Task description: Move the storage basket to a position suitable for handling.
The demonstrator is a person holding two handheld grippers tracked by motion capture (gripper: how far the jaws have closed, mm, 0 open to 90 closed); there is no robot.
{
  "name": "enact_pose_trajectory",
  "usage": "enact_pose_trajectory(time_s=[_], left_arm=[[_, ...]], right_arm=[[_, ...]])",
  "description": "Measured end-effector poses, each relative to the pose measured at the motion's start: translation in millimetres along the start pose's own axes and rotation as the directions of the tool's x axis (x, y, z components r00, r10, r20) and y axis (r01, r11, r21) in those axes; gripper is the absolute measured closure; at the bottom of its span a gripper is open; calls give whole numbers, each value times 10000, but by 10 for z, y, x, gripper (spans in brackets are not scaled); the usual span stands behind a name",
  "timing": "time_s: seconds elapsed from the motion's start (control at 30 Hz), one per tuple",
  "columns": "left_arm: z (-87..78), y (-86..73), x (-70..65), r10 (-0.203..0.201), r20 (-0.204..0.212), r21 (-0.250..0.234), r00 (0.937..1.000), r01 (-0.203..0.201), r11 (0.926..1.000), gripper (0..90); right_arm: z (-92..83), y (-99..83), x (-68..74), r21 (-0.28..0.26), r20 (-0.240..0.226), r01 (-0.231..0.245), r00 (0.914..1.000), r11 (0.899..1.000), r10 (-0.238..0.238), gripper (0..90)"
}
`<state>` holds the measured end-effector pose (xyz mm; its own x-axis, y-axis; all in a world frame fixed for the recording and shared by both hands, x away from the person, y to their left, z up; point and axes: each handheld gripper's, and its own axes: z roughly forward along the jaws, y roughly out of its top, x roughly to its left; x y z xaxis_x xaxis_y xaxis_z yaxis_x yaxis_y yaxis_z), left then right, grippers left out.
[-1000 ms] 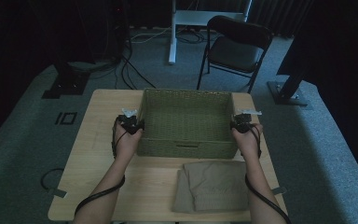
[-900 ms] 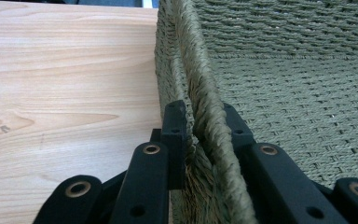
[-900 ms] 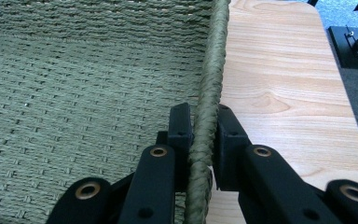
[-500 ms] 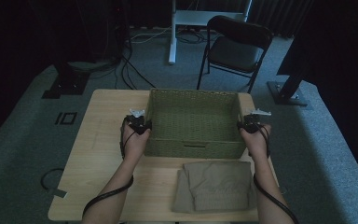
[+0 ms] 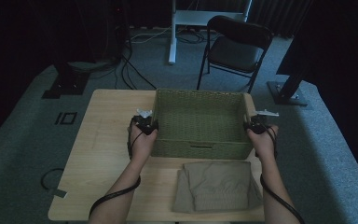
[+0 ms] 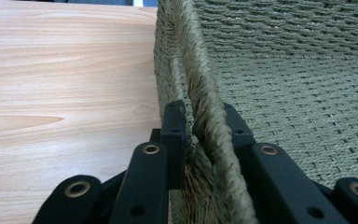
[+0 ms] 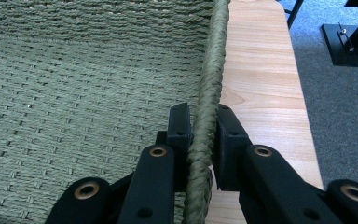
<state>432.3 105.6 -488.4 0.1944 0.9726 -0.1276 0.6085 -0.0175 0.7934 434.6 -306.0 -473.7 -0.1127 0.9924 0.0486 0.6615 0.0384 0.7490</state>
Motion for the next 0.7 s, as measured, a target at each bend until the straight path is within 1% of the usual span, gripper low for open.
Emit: enact_pose_trajectory(time_s=[0.13,0.33,0.43,0.5,0.57,0.7], left_arm=[[12,-1,-38,-68,22,-14,10000,68,10000,769],[16,-5,-98,59,27,32,10000,-59,10000,768],[20,-8,-131,-32,26,10,10000,32,10000,768],[25,-6,-155,64,33,43,10000,-64,10000,768],[32,-4,-175,79,56,40,10000,-80,10000,768],[41,0,-218,215,72,113,9997,-216,9997,768]], right_arm=[[-8,-4,-46,12,-2,-23,10000,10000,23,791],[-20,-12,-110,-1,-16,-50,10000,10000,50,791],[-26,-19,-137,-21,-26,-69,10000,10000,69,791],[-28,-19,-155,-25,33,-60,10000,10000,60,791],[-37,-23,-192,2,-5,-145,9999,9999,145,792],[-48,-31,-224,15,-19,-217,9998,9998,217,791]])
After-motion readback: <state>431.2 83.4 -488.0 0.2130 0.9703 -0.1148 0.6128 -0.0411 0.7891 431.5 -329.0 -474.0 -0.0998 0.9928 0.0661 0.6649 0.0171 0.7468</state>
